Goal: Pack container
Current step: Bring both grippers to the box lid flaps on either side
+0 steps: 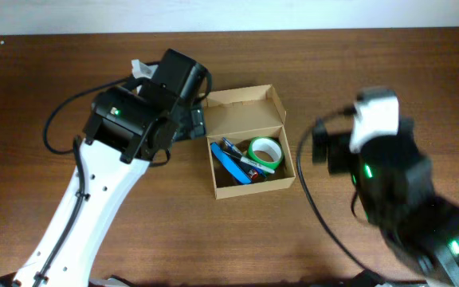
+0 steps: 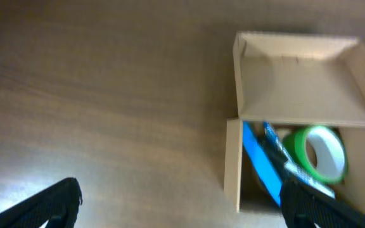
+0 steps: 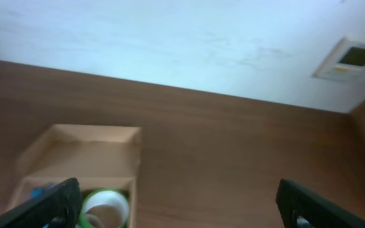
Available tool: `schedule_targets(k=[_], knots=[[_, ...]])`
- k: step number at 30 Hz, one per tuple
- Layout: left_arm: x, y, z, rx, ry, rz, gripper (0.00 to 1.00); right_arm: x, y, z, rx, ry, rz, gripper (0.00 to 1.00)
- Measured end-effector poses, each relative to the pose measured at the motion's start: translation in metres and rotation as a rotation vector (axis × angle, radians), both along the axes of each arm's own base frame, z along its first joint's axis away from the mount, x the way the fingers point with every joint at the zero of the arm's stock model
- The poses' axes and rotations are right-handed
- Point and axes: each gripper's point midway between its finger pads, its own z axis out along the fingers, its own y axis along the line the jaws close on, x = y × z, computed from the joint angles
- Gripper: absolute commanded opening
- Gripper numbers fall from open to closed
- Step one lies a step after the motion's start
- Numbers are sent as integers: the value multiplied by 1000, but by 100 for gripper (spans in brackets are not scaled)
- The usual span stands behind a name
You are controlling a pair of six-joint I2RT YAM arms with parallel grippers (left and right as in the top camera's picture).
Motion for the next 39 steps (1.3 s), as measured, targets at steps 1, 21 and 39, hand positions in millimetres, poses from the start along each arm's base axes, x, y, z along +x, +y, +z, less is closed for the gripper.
schedule_targets(k=[1, 21, 39], knots=[[4, 2, 2, 0, -14, 10, 80, 11, -2, 2, -20, 6, -20, 98], [89, 75, -48, -252, -80, 239, 2, 157, -80, -192, 345, 603, -130, 3], [114, 19, -177, -659, 182, 231, 2, 172, -24, -311, 788, 928, -69, 4]])
